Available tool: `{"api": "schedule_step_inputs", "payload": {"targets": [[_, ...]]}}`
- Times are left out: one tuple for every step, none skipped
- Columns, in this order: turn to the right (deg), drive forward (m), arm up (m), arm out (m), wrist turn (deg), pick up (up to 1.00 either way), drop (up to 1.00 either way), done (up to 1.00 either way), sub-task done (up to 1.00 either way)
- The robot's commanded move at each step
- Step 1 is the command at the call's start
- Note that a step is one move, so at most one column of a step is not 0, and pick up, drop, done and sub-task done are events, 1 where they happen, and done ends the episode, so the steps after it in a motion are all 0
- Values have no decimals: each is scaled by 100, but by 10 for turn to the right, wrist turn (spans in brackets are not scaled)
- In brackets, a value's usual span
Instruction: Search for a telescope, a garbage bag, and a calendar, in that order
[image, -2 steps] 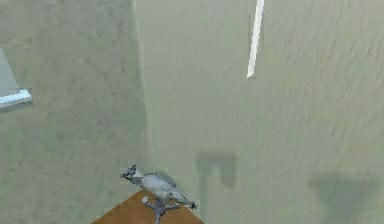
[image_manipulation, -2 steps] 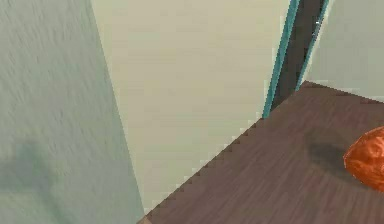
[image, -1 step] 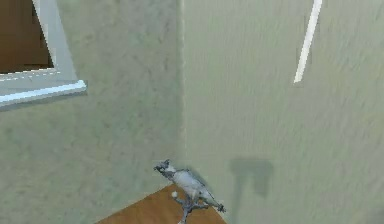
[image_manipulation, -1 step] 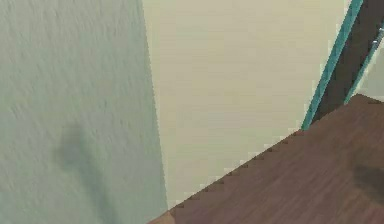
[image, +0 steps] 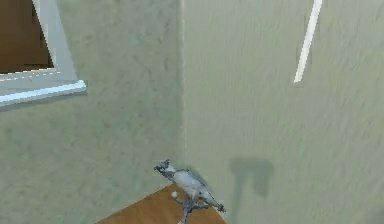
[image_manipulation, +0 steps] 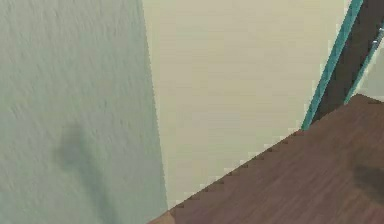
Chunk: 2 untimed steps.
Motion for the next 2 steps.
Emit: {"api": "schedule_step_inputs", "payload": {"targets": [[450, 0, 0, 0, 0, 0, 0, 0, 0], [450, 0, 0, 0, 0, 0, 0, 0, 0]]}}
